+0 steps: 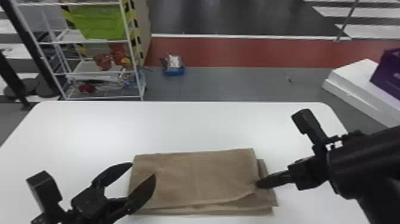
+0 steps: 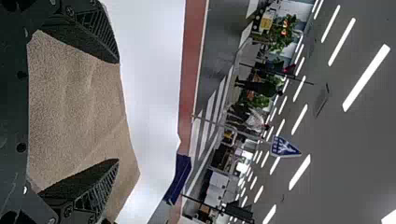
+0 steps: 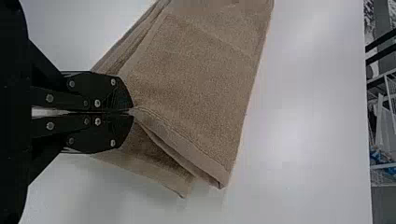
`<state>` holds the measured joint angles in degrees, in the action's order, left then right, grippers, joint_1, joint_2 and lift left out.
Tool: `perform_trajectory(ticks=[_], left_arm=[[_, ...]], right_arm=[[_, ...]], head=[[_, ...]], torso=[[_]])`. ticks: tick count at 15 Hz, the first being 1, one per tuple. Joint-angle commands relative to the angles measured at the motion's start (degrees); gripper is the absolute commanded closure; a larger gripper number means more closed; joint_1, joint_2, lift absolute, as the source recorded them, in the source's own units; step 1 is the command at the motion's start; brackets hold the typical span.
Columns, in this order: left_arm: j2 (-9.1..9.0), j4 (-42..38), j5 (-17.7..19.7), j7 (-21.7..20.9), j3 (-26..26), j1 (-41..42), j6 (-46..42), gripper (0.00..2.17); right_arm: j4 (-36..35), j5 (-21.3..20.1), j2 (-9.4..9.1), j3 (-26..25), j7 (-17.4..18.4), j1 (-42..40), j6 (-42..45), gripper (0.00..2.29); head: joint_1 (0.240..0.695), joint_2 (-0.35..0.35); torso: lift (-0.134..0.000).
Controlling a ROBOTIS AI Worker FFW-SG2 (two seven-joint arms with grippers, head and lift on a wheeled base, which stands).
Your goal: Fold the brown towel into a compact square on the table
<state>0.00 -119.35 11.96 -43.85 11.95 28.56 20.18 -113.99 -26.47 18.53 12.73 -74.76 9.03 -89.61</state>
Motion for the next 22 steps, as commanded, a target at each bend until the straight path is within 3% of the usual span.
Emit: perform_trajectory(ticks=[1, 5, 9, 13, 17, 22], left_arm=[[-0.15, 0.0, -0.01, 0.0, 0.0, -0.08, 0.0, 0.14], [-0.15, 0.09, -0.1, 0.08, -0.26, -0.26, 0.18, 0.14], [-0.15, 0.35, -0.1, 0.08, -0.26, -0.35, 0.18, 0.14], [-0.15, 0.35, -0.28, 0.08, -0.7, -0.52, 0.18, 0.14], [-0.15, 0.35, -0.28, 0.08, -0.61, -0.52, 0.35, 0.14], [-0.15, 0.35, -0.54, 0.17, -0.96, -0.61, 0.35, 0.14]], right_arm=[[-2.73, 0.46, 0.36, -0.07, -0.22, -0.76, -0.47, 1.11], [-7.21, 0.11, 1.51, -0.42, -1.62, -3.23, -0.47, 1.11], [-6.86, -1.04, 2.74, 0.28, -3.57, -5.42, -0.47, 1.11], [-7.48, -0.86, 2.82, -0.95, -3.57, -4.72, -0.47, 1.11], [-15.65, 1.25, 3.18, -4.29, -3.57, -5.33, -0.47, 1.11], [-16.35, -0.95, 6.43, -3.24, -3.57, -11.93, -0.47, 1.11]], head=[[0.695, -0.005], [0.695, 0.009], [0.695, 0.007], [0.695, -0.008], [0.695, -0.013], [0.695, -0.02]], torso=[[-0.124], [-0.124], [-0.124], [-0.124], [-0.124], [-0.124]])
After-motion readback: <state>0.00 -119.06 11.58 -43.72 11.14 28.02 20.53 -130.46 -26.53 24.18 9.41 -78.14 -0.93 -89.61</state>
